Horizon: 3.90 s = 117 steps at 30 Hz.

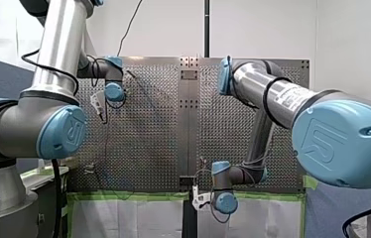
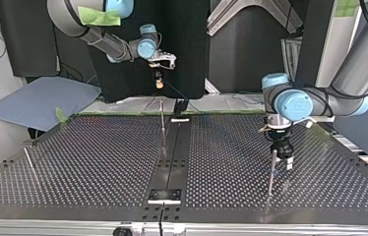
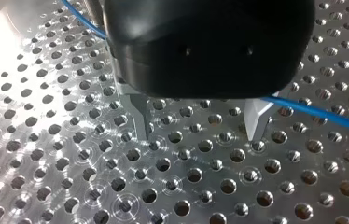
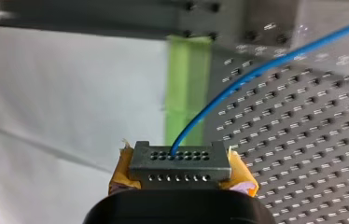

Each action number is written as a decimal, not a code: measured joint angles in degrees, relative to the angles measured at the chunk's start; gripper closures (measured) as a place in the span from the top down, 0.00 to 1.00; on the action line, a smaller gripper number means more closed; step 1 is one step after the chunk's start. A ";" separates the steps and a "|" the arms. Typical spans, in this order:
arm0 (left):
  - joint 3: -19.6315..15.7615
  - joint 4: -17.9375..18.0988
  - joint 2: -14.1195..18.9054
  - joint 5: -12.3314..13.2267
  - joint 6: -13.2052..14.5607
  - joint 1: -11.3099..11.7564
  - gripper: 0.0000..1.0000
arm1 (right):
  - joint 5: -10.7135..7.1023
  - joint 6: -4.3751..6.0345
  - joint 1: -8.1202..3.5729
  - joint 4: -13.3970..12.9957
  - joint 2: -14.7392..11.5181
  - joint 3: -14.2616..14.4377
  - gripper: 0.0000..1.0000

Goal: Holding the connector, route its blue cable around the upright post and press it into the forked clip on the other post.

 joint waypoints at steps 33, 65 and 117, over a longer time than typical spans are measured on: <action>0.00 -0.18 0.00 -0.08 0.00 -0.23 1.00 | 6.53 -3.07 -0.87 -4.16 3.37 5.77 0.00; -0.02 -0.71 0.00 -0.81 -0.42 -0.26 1.00 | 6.69 -2.74 -0.86 -8.96 -12.37 20.08 0.00; 0.00 -1.21 0.00 -2.18 -0.05 -0.35 1.00 | -1.21 0.26 -6.27 -23.34 -15.51 23.80 0.00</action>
